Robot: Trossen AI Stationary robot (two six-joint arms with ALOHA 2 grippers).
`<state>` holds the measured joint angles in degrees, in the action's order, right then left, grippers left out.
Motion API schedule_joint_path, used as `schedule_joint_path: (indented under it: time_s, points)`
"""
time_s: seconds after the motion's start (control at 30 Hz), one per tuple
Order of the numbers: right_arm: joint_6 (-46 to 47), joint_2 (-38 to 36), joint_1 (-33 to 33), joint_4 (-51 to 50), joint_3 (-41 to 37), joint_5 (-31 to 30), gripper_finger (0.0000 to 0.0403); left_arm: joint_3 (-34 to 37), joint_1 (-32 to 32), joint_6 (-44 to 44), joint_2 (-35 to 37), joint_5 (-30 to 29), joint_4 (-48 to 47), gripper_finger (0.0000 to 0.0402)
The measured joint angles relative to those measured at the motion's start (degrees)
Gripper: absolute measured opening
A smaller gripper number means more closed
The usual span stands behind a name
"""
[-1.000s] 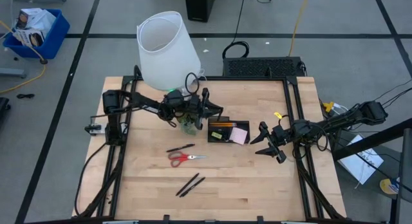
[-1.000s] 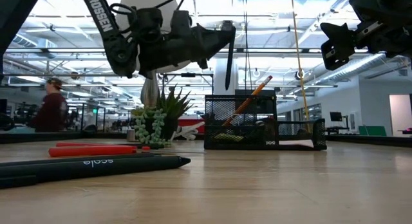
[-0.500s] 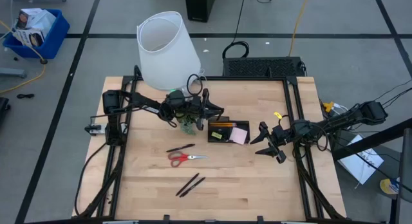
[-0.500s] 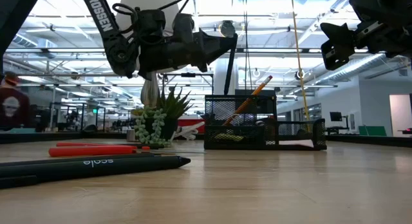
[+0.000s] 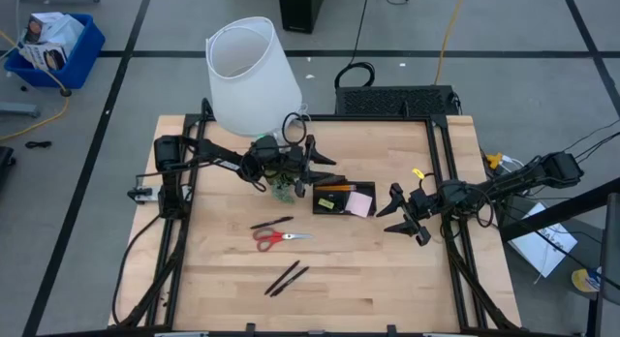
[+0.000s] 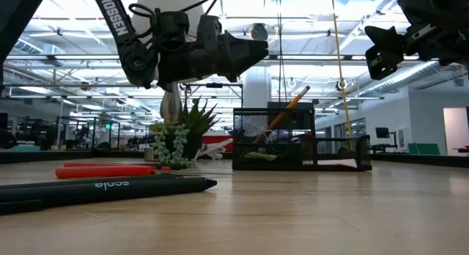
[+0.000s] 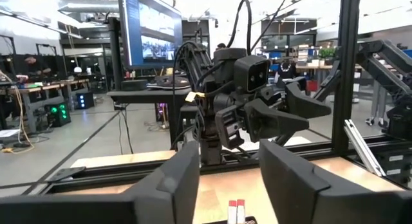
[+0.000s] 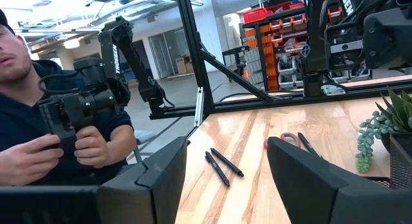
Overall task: Pick and place office supplies into organizer
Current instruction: Put the black pen into the desk organizer
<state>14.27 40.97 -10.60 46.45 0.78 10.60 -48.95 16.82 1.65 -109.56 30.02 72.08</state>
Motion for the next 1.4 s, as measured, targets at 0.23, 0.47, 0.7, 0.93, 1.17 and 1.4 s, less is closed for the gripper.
schedule_joint_path:
  time_s: [0.23, 0.47, 0.7, 0.93, 1.17, 1.4]
  points:
    - [0.0, 0.0, 0.0, 0.0, 0.0, 0.0, 0.0212, 0.0, -0.8, 2.8, 0.0, 1.1, -0.7, 0.0187]
    - [0.0, 0.0, 0.0, 0.0, 0.0, 0.0, 0.0212, 2.4, -3.4, 1.7, 0.1, 11.7, -3.2, 0.0185]
    - [0.0, 0.0, 0.0, 0.0, 0.0, 0.0, 0.0211, 7.8, -7.7, 1.5, 0.1, 9.0, -2.9, 0.0184]
    - [0.0, 0.0, 0.0, 0.0, 0.0, 0.0, 0.0211, 10.2, -14.8, 2.5, 3.4, -5.1, -11.5, 0.0184]
    - [0.0, 0.0, 0.0, 0.0, 0.0, 0.0, 0.0212, 8.5, -23.7, 3.6, 14.8, -23.3, -41.1, 0.0184]
    - [0.0, 0.0, 0.0, 0.0, 0.0, 0.0, 0.0211, 8.3, -29.9, 12.7, 26.3, -34.8, -74.9, 0.0184]
